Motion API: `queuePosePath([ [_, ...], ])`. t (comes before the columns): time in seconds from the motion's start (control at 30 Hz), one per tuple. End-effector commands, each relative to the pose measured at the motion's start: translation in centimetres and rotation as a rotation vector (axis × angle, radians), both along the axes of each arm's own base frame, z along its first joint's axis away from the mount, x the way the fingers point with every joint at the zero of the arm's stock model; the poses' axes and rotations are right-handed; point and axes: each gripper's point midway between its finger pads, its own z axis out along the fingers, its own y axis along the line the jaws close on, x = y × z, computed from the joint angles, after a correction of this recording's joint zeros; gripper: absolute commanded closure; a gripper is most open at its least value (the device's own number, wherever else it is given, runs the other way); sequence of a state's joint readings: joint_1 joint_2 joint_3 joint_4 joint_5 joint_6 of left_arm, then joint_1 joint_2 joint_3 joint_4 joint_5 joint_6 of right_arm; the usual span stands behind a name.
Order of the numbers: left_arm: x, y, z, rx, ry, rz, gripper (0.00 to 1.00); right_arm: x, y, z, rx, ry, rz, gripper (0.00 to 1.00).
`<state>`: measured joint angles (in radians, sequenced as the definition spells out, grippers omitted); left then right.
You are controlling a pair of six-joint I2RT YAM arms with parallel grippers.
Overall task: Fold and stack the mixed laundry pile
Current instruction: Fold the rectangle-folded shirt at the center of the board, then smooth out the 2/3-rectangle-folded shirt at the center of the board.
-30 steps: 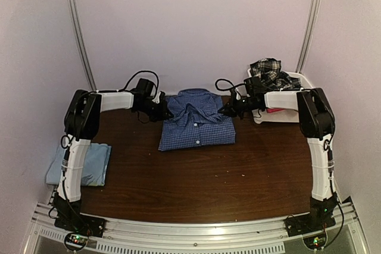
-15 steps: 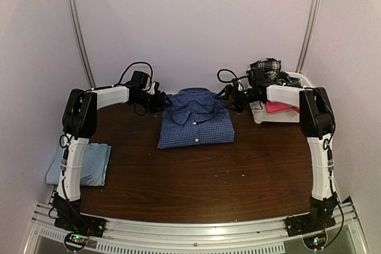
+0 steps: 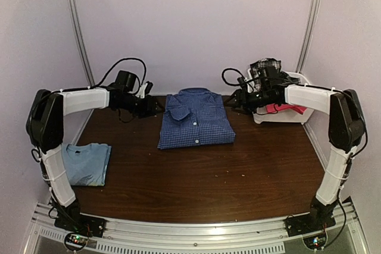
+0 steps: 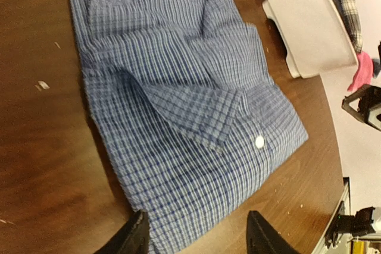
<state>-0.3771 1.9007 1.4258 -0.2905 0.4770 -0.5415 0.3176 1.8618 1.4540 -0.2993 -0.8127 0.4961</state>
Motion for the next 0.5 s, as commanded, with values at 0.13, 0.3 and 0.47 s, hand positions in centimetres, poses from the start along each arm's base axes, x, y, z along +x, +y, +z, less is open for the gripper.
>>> queuePosePath([
  [0.13,-3.9,-7.3,-4.6,-0.018,0.039,-0.161,0.56,-0.7,5.8,-5.7,-0.032,0.077,0.146,0.58],
  [0.3,1.3,-9.5,-5.7,-0.003,0.015,-0.132,0.62,1.1,6.1,-8.1,-0.084,0.106,0.141,0.62],
  [0.47,8.7,-10.6,-5.9,-0.050,-0.050,-0.078,0.63,1.6,6.2,-8.4,-0.091,0.123,0.148,0.62],
])
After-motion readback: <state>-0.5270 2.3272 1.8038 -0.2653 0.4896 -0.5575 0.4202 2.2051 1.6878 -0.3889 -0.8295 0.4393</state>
